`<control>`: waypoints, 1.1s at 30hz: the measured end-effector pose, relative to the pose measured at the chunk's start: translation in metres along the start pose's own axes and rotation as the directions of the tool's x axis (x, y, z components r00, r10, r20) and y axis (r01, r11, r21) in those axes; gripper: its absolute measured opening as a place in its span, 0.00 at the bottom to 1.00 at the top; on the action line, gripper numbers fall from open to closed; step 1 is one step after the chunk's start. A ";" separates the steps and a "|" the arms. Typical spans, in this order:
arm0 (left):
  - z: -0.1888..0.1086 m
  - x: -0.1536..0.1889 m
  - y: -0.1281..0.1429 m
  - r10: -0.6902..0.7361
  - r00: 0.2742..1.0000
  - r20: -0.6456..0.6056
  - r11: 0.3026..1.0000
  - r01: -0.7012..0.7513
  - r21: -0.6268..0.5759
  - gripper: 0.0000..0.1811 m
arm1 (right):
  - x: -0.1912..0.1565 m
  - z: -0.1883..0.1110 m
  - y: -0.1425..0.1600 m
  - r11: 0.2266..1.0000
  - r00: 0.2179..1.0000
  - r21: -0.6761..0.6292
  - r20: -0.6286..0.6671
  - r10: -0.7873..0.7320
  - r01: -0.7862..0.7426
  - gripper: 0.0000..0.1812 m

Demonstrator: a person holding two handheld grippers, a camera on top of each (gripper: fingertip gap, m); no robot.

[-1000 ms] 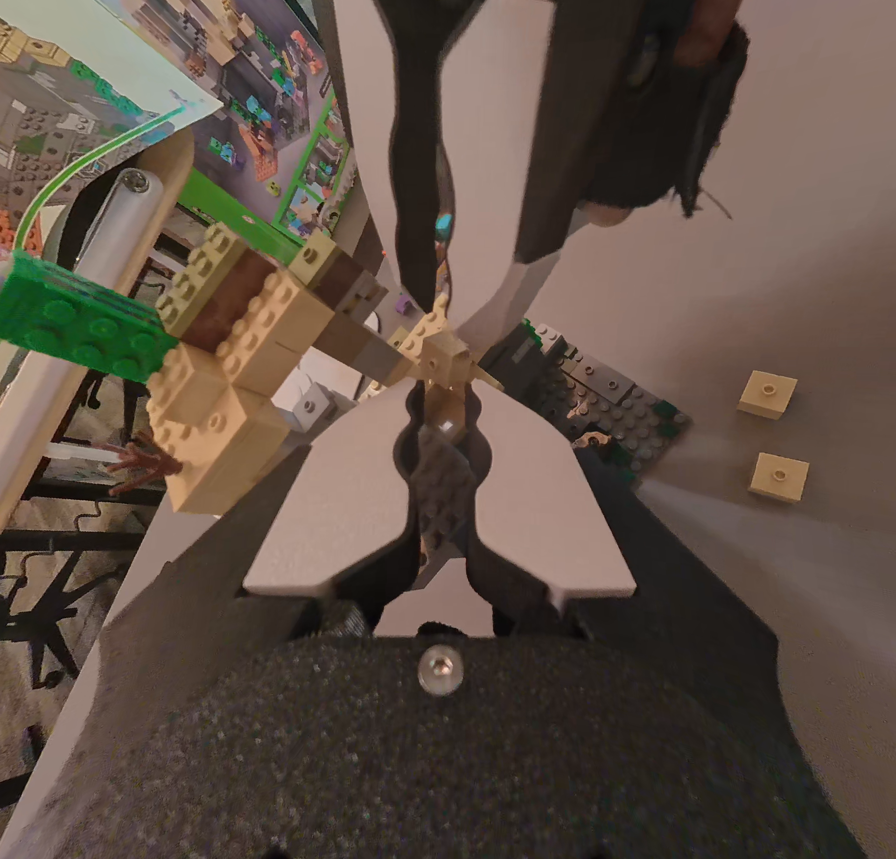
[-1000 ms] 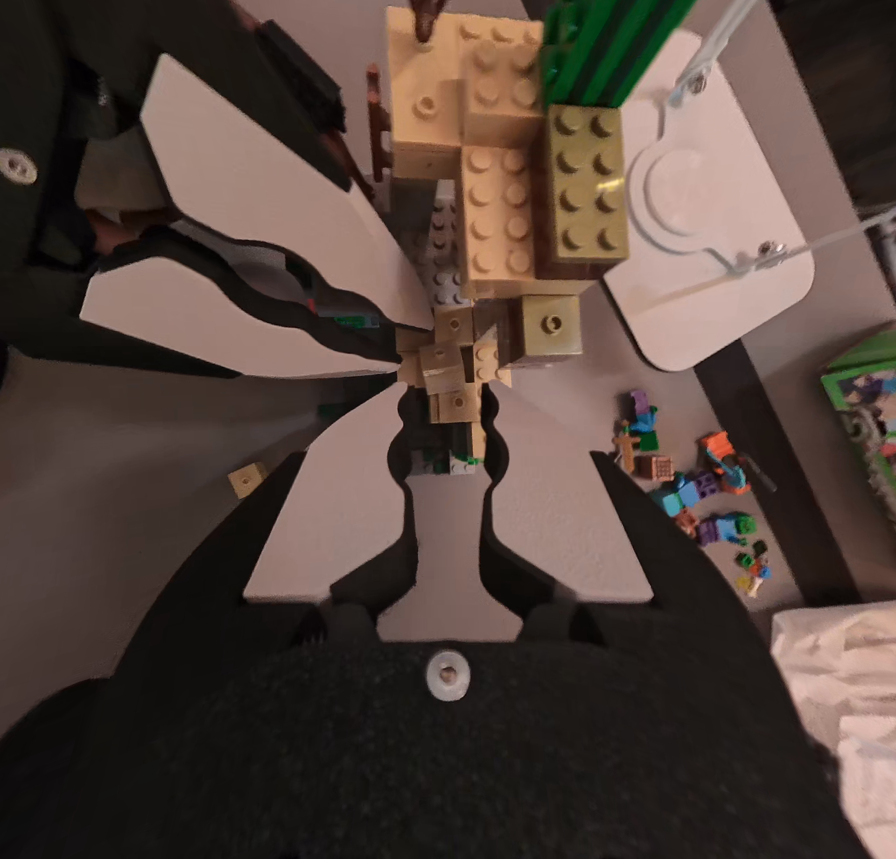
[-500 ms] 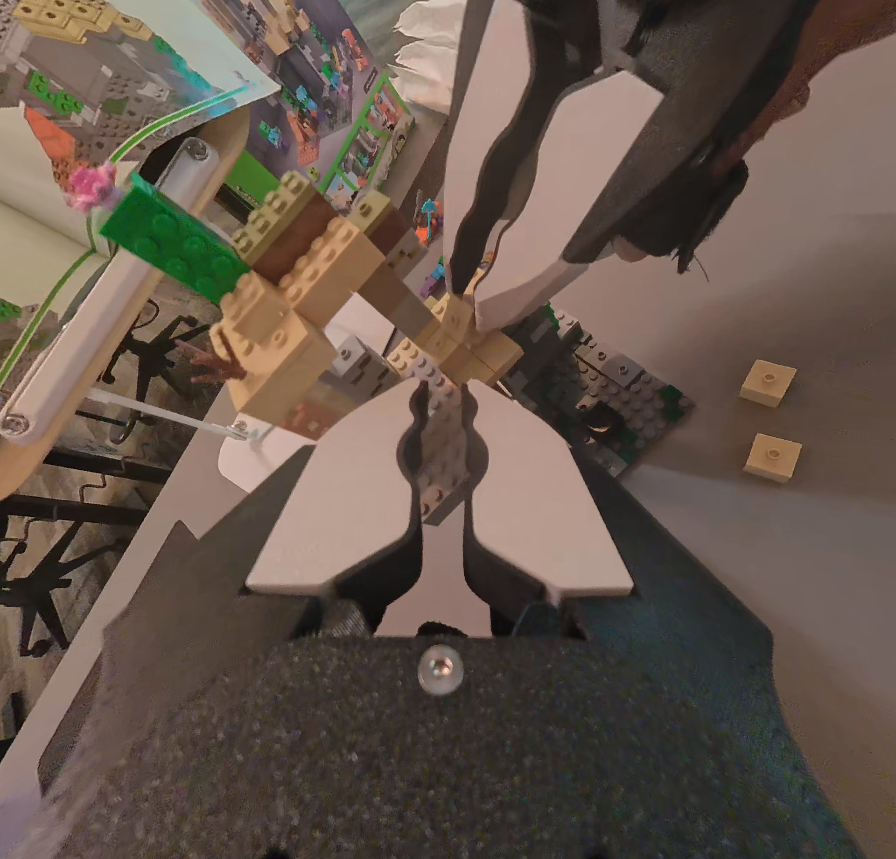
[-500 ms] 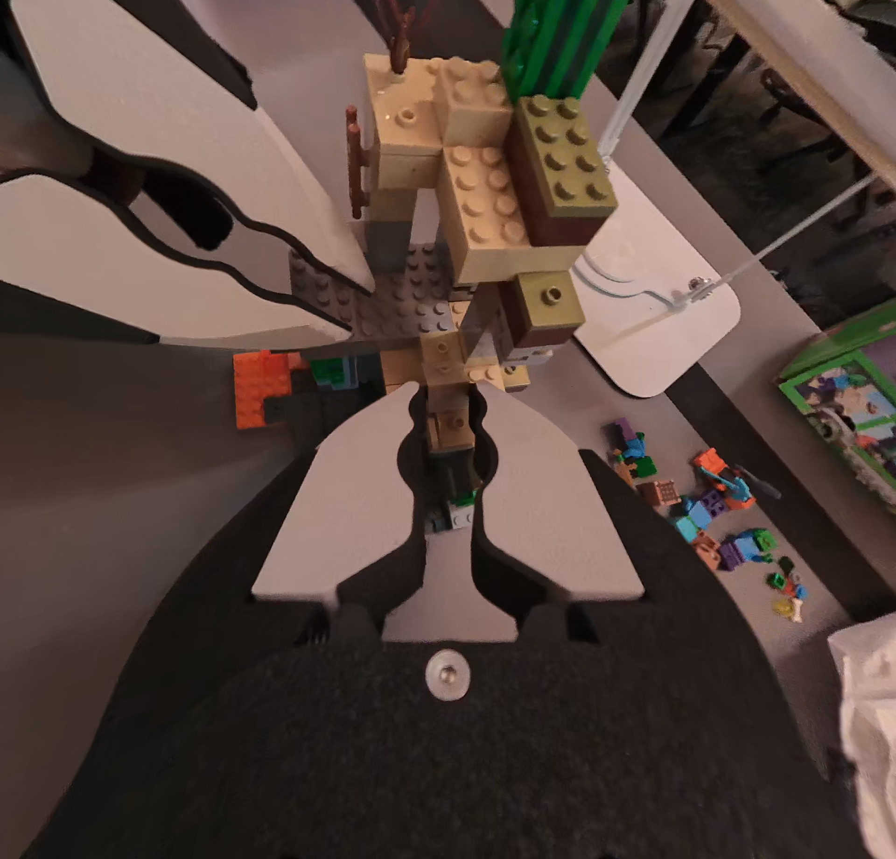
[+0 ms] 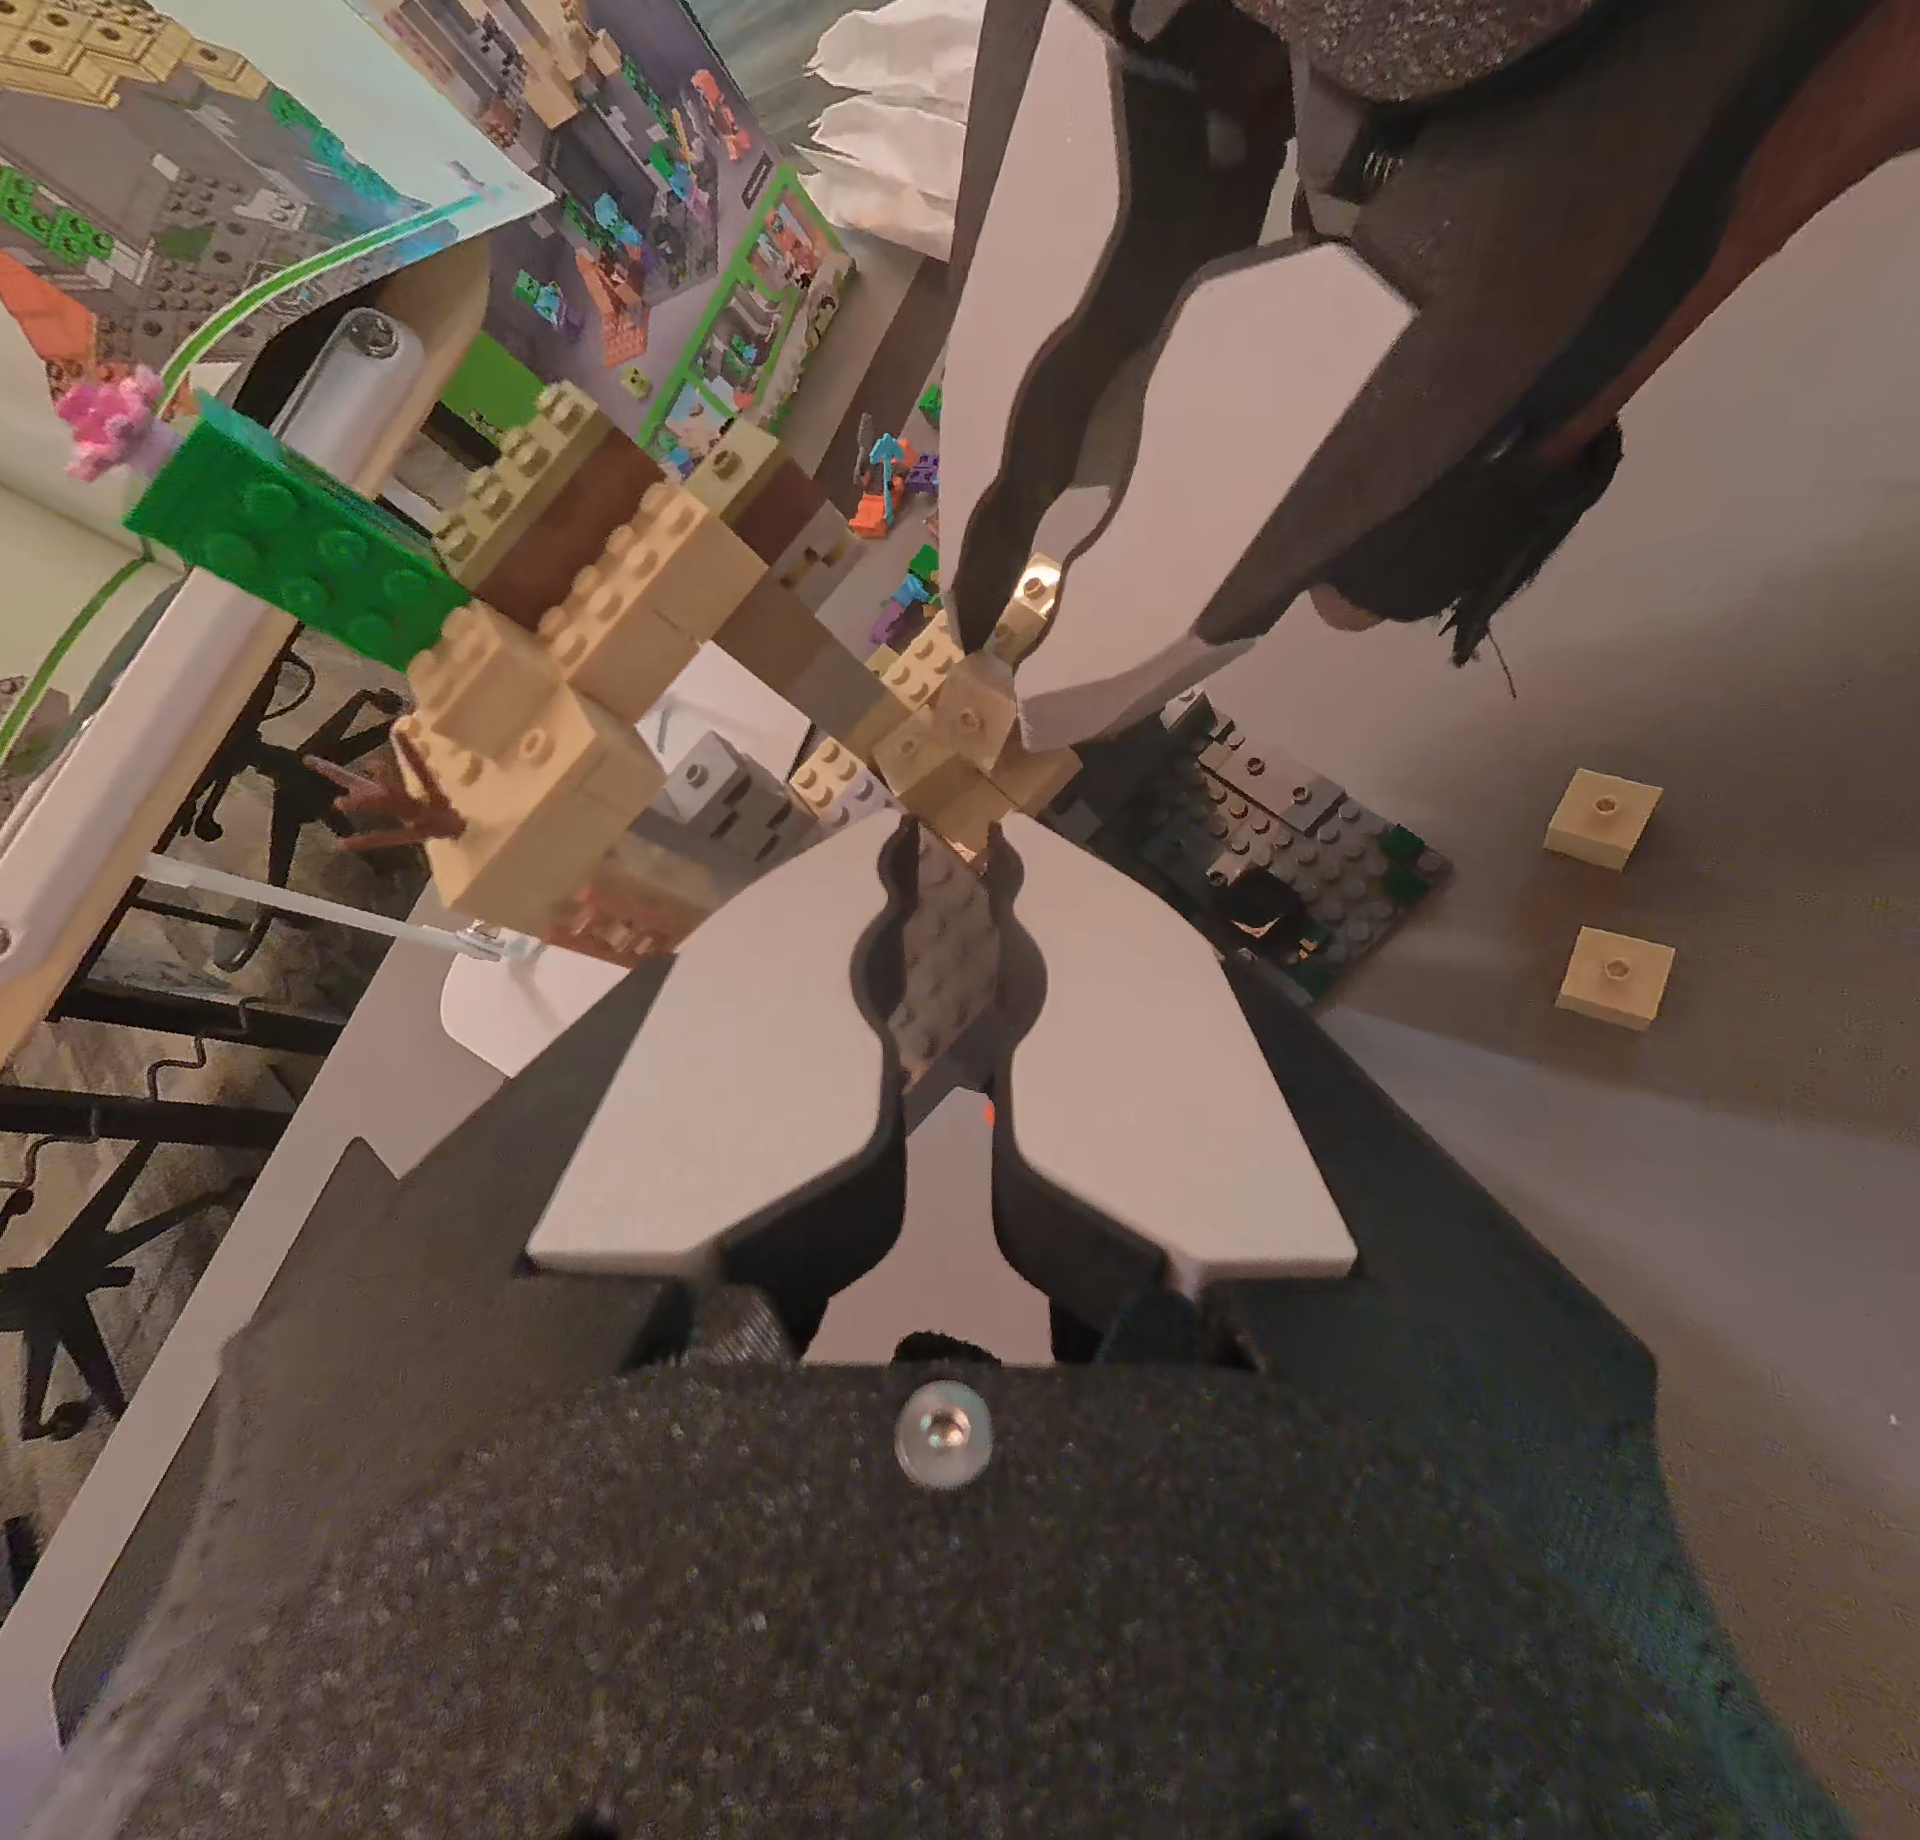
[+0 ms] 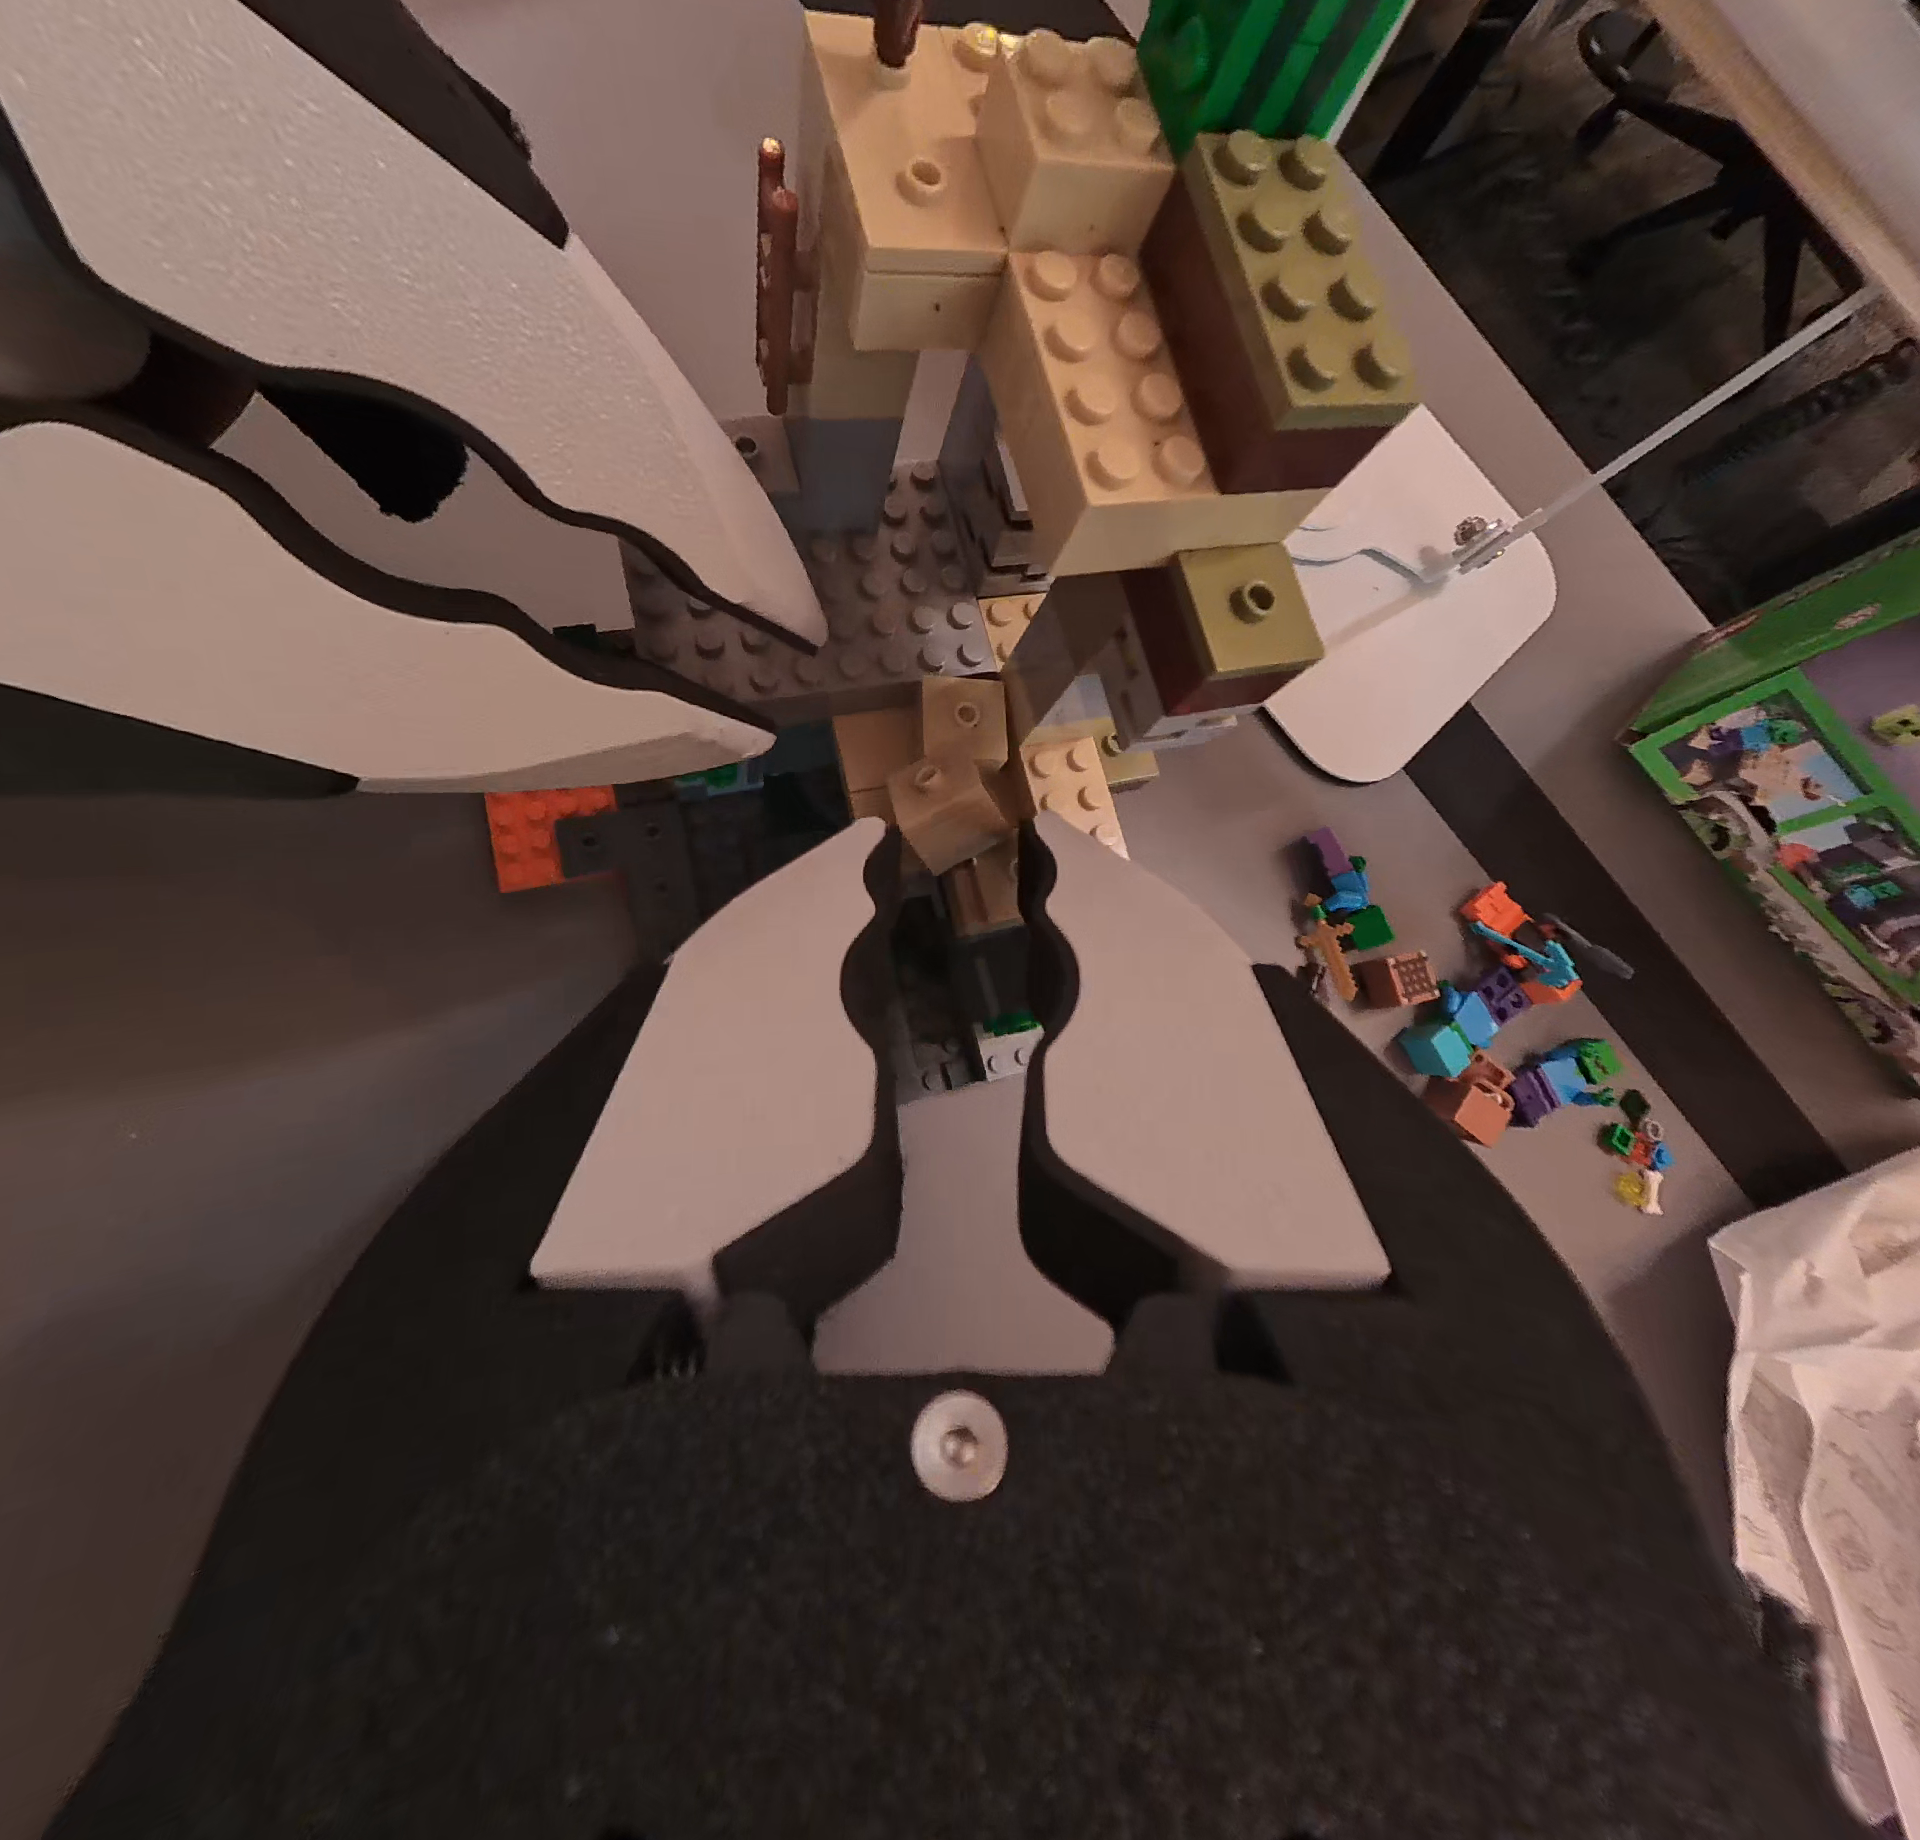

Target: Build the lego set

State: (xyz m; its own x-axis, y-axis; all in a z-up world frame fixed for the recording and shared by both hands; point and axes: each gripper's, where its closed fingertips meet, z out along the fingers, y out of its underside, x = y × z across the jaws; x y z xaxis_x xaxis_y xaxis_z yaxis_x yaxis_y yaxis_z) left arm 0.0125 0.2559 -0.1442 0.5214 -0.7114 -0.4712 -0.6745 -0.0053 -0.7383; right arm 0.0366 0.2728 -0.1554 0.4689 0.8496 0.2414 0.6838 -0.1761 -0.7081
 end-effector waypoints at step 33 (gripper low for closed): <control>-0.001 -0.006 0.001 -0.016 1.000 0.014 1.000 0.016 0.015 0.07 | -0.011 -0.002 -0.021 0.950 0.924 0.051 0.256 0.284 -0.307 0.09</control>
State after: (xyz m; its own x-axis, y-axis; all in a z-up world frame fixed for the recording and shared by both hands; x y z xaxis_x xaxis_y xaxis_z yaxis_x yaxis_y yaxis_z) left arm 0.0089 0.2596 -0.1416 0.5394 -0.7015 -0.4658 -0.6579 -0.0058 -0.7531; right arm 0.0183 0.2663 -0.1418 0.4849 0.8620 -0.1480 0.4778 -0.4028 -0.7807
